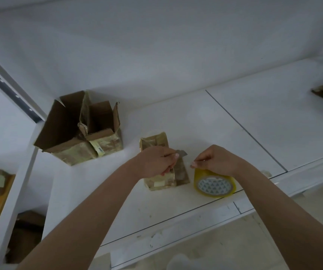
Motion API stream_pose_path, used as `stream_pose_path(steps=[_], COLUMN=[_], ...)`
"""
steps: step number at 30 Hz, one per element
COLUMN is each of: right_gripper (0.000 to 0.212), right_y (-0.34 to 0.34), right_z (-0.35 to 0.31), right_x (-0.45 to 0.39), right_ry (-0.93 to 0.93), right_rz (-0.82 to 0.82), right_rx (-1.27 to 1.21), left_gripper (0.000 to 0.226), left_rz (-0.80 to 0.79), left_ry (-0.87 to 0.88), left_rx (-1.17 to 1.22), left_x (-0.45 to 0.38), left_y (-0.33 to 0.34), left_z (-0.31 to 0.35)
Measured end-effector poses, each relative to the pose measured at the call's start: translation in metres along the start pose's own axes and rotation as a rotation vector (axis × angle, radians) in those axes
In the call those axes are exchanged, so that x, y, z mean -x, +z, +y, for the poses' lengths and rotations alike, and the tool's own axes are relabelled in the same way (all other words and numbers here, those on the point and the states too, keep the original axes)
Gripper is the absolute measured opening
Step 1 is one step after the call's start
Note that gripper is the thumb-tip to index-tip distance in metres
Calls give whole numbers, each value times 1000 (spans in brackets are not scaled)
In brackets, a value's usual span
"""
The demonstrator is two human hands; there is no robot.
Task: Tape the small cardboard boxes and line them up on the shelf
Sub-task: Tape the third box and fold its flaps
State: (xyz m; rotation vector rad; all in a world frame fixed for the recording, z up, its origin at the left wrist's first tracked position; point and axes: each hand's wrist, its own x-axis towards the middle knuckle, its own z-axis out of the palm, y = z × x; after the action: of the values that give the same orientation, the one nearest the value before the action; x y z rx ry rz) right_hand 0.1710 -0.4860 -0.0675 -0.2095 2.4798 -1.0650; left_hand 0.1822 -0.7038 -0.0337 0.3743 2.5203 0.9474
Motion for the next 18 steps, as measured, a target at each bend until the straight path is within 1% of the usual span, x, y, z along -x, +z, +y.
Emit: stream_pose_path(steps=[3,5,8,11,12,14,16,17,18], right_gripper=[13,13,15,18,21,21,18,16,14], right_y=[2,2,1,4,5,5,6,7,8], right_z=[-1,-4,-7,-9,-8,-6,-3,-3,-3], right_x=[4,7,11,13,14,14,16,16,15], right_ry=[-7,-1,4,6,12,32,57,66,71], right_rz=[64,104,155,199,216,228,211,205,202], right_rx=[38,55,118,140,127,109,101,90,74], left_gripper=[40,41,42,38,37,43,48,47,45], left_rz=[-119,-168,-187,-139,-121,-99,-70,-30,27], left_ry=[-11,-41,-82,-115,-117,-108,-126,-139,-145], left_rx=[-312,-447,-609,-704,-710,-627,-394,-278,-216], left_x=[1,-1,-5,-10,-10,-8,-5,-3,-2], left_y=[-6,-6,1,10,11,8,1,0,0], left_z=[18,28,39,43,43,39,30,25,21])
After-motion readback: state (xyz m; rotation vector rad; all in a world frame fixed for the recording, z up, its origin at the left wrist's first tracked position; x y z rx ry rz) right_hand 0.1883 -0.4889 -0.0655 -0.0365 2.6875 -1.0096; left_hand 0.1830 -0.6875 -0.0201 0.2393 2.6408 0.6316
